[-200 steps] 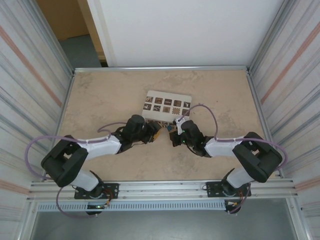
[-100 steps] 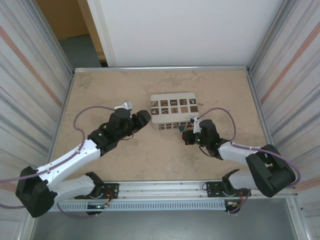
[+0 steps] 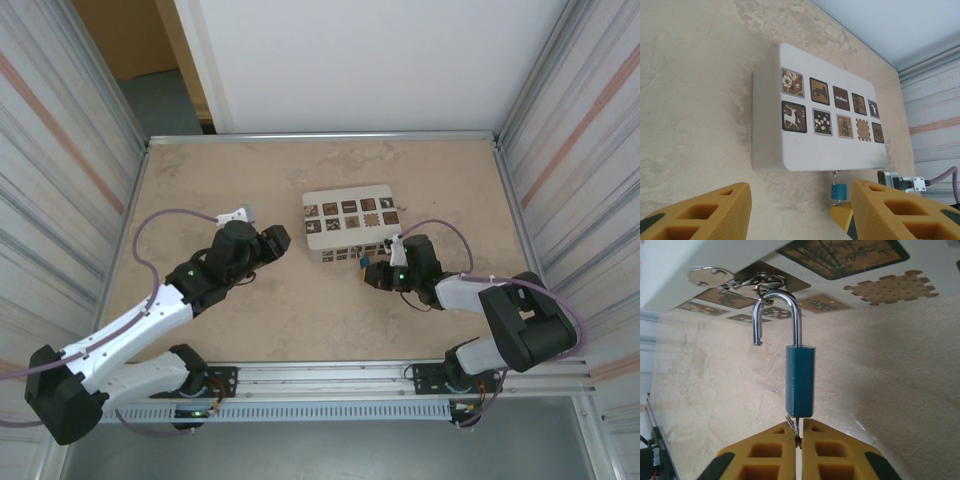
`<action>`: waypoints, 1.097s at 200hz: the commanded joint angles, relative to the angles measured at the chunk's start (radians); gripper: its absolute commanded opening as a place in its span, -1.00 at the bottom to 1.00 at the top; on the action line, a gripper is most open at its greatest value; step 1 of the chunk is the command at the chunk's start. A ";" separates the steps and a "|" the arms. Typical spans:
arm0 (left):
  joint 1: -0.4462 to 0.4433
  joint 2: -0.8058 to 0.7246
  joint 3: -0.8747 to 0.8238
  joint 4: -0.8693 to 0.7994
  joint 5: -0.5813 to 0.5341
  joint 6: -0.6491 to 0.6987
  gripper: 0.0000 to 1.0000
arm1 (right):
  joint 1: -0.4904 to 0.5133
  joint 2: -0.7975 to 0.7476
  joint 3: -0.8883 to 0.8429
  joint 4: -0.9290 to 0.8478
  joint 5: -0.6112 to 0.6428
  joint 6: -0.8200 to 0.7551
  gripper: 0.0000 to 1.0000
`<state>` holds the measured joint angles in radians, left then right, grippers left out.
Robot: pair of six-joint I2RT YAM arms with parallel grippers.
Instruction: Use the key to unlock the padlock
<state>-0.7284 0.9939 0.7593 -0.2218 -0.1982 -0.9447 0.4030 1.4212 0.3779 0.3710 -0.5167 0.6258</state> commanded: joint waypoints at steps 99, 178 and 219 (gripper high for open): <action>0.197 0.047 0.001 0.013 0.224 0.072 0.36 | -0.103 -0.146 0.036 -0.239 0.017 -0.037 0.03; 0.314 0.300 0.054 0.169 0.539 0.125 0.40 | -0.143 -0.214 0.045 -0.148 0.009 0.049 0.97; 0.331 0.521 0.190 0.214 0.729 0.181 0.40 | -0.151 -0.155 0.095 -0.127 -0.039 0.033 1.00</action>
<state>-0.3943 1.4288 0.8474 -0.0639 0.3569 -0.8307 0.2558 1.2339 0.4194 0.2146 -0.5106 0.6521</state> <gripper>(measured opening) 0.698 0.997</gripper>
